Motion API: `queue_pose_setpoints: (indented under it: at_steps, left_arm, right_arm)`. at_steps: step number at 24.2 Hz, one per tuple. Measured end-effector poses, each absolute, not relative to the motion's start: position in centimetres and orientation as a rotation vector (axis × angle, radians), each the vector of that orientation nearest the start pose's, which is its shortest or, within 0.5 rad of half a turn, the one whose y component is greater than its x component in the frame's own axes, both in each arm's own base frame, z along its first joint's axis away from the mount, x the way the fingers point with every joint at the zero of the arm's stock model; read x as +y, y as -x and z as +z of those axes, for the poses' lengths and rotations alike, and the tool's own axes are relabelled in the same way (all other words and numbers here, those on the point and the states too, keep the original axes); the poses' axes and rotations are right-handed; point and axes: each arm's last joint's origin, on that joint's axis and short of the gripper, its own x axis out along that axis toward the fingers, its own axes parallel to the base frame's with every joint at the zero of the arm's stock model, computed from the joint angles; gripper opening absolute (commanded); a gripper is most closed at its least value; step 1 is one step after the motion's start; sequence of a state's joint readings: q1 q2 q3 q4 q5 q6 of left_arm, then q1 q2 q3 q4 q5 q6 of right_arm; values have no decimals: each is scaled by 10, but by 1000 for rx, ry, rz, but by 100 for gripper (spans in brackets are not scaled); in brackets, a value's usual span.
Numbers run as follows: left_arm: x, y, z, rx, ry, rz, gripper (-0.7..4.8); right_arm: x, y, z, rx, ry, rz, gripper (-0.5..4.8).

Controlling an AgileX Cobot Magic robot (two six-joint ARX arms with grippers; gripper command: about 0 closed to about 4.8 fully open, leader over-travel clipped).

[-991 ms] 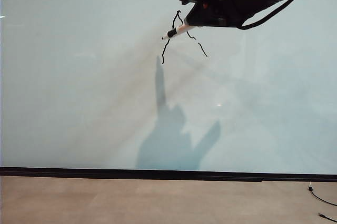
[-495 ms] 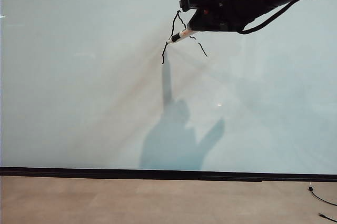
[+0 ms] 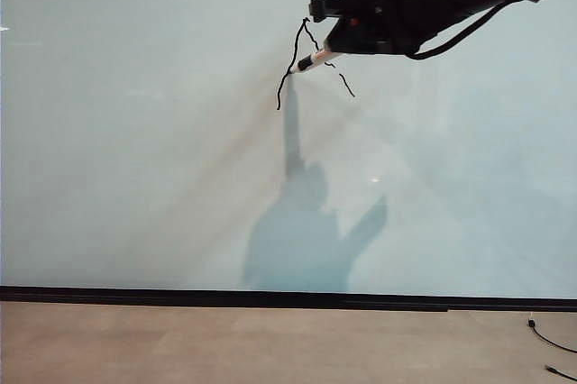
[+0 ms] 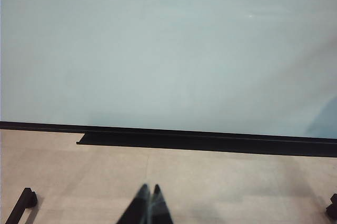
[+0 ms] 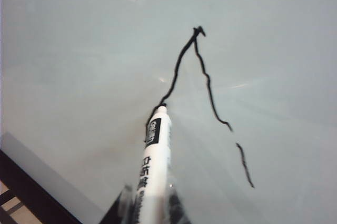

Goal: Pick up the pen on the shelf to the right of the whiteboard and write the letter A.

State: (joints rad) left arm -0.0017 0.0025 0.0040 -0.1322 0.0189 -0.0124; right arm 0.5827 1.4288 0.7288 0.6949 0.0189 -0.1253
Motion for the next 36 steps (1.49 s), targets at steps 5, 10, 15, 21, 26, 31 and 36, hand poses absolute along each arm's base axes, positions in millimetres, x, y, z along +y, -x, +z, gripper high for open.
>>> queue_pose_setpoints:
  at_steps: [5, 10, 15, 21, 26, 31, 36]
  left_arm:
    - [-1, -97, 152, 131, 14, -20, -4]
    - [-1, -97, 152, 131, 14, -20, -5]
    - [-1, -97, 152, 131, 14, -20, -4]
    - [-1, -97, 152, 131, 14, -20, -4]
    - [-1, -97, 152, 132, 13, -20, -5]
    - [-1, -97, 152, 132, 14, -20, -5]
    - [-1, -97, 152, 132, 13, -20, -4]
  right_arm:
    - [173, -261, 252, -25, 125, 579, -5]
    - [173, -261, 253, -25, 125, 571, -5]
    - [172, -260, 255, -24, 127, 557, -5]
    - [167, -258, 258, -20, 129, 538, -5]
    - [165, -255, 261, -18, 137, 525, -5]
    - [160, -252, 265, -17, 150, 504, -5]
    - [154, -246, 267, -23, 151, 465, -5]
